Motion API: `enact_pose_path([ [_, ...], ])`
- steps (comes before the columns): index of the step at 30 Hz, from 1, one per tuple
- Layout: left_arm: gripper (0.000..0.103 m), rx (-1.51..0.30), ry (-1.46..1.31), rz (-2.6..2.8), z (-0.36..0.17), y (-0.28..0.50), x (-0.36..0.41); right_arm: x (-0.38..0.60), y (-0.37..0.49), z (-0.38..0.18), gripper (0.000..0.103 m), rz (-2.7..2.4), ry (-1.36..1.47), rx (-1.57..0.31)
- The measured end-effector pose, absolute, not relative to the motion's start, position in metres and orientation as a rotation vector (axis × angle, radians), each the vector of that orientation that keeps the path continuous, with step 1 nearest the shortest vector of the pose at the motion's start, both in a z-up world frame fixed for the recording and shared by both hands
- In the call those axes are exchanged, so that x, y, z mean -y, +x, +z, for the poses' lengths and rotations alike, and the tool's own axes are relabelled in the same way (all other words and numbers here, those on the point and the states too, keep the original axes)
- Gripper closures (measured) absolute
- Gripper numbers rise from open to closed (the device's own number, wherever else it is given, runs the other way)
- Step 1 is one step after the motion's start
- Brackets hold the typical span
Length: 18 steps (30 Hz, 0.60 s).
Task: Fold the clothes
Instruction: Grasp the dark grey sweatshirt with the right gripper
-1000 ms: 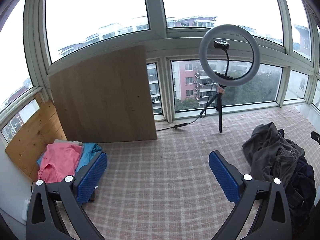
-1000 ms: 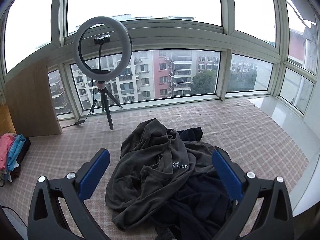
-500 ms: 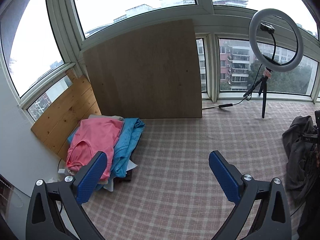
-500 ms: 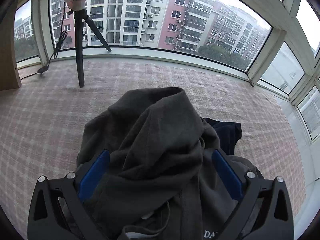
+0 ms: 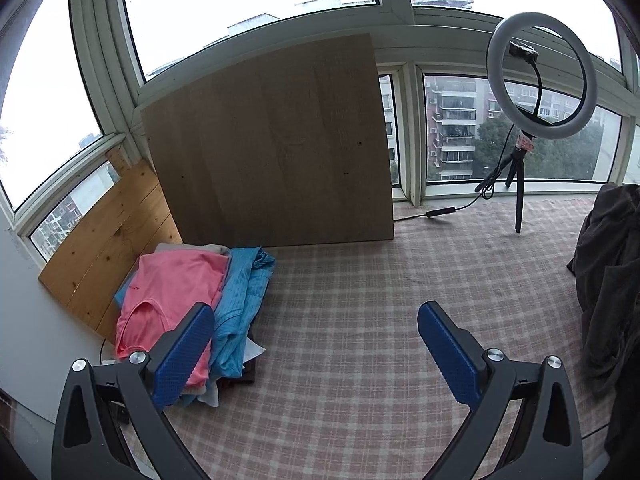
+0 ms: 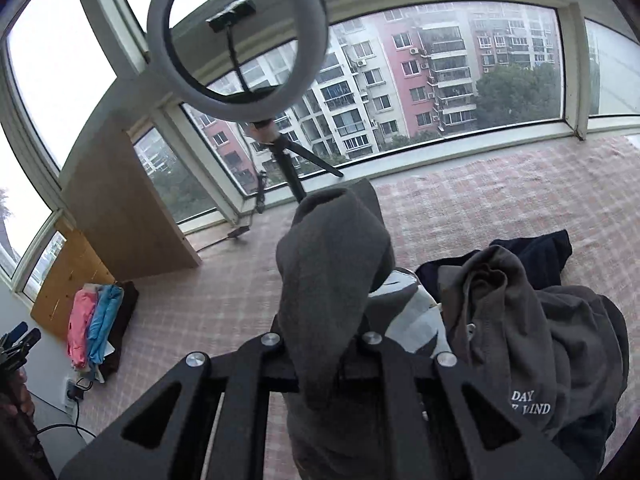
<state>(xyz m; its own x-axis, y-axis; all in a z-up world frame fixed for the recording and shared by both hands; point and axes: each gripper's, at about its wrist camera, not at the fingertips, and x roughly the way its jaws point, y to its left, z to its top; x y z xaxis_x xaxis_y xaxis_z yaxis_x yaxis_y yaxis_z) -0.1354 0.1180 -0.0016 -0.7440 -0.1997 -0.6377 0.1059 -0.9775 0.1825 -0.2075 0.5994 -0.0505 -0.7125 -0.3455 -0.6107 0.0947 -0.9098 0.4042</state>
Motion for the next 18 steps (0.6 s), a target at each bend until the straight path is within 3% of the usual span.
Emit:
enact_pose_path([
  [5,0.001,0.149,1.034,-2.805,-0.002,-0.122,-0.084,-0.469,-0.204,0.010,0.094,-2.501,0.887,0.390],
  [6,0.001,0.146,1.043,-2.800,-0.005,-0.121,-0.077,-0.435,-0.214,0.006,0.090,-2.441,0.937,0.358],
  [7,0.001,0.147,1.060,-2.791,-0.009,-0.120,-0.072,-0.400,-0.226,-0.002,0.078,-2.373,1.000,0.320],
  [9,0.001,0.158,1.100,-2.780,-0.018,-0.120,-0.064,-0.337,-0.240,-0.023,0.072,-2.251,1.146,0.225],
  [12,0.001,0.184,1.157,-2.772,-0.035,-0.120,-0.058,-0.331,-0.210,-0.043,0.071,-2.261,1.153,0.123],
  [14,0.001,0.192,1.199,-2.775,-0.047,-0.123,-0.059,-0.364,-0.194,-0.056,0.055,-2.403,1.165,0.067],
  [15,0.001,0.191,1.222,-2.779,-0.053,-0.125,-0.061,-0.384,-0.190,-0.063,0.040,-2.478,1.185,0.045],
  [18,0.001,0.188,1.324,-2.798,-0.074,-0.135,-0.073,-0.440,-0.193,-0.095,0.036,-2.641,1.343,-0.014],
])
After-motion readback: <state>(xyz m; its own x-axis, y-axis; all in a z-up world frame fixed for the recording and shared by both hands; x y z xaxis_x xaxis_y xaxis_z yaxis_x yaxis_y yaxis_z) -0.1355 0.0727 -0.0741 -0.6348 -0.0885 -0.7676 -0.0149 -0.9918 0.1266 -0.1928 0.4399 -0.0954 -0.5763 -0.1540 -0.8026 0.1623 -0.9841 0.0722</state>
